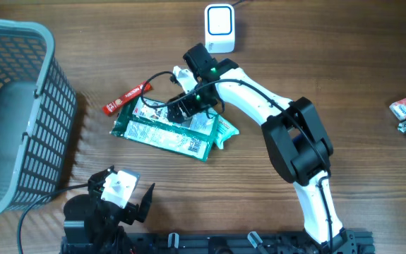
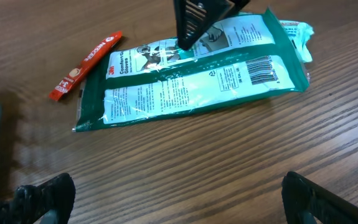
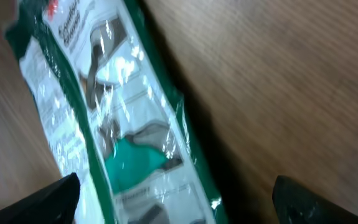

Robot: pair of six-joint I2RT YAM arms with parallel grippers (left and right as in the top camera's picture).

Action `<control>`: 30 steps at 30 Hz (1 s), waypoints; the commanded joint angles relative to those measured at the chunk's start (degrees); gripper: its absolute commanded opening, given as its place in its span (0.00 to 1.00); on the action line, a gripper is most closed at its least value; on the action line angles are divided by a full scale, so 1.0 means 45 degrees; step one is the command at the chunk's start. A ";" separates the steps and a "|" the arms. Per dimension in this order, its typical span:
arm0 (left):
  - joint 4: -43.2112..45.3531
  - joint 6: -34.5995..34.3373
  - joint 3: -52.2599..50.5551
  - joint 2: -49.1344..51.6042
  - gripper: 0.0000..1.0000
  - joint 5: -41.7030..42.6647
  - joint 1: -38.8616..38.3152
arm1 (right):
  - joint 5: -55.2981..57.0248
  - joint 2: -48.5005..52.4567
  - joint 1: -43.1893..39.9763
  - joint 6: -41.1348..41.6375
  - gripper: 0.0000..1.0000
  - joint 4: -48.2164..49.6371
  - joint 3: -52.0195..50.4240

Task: Scan the item barcode
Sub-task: 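Reach the right gripper to the green wipes pack and grasp it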

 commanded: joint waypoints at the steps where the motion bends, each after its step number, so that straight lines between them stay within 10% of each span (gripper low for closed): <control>1: 0.0000 0.0068 -0.0063 -0.0029 1.00 0.0204 0.0078 | -0.0010 0.0257 0.0044 -0.0588 0.99 -0.0661 -0.0194; 6: 0.0000 0.0068 -0.0063 -0.0029 1.00 0.0204 0.0078 | -0.0743 0.0262 0.0058 -0.1010 0.81 -0.0578 -0.0194; 14: 0.0000 0.0068 -0.0063 -0.0029 1.00 0.0199 0.0078 | -0.0908 0.1593 0.0743 -0.0811 0.82 -0.0554 -0.0180; 20: 0.0000 0.0068 -0.0063 -0.0029 1.00 0.0199 0.0078 | -0.1710 0.1651 0.0724 -0.0801 0.04 -0.2273 -0.0180; 30: 0.0000 0.0068 -0.0063 -0.0029 1.00 0.0199 0.0078 | -0.4095 -0.0738 0.0015 -0.1953 0.04 -0.6232 0.2924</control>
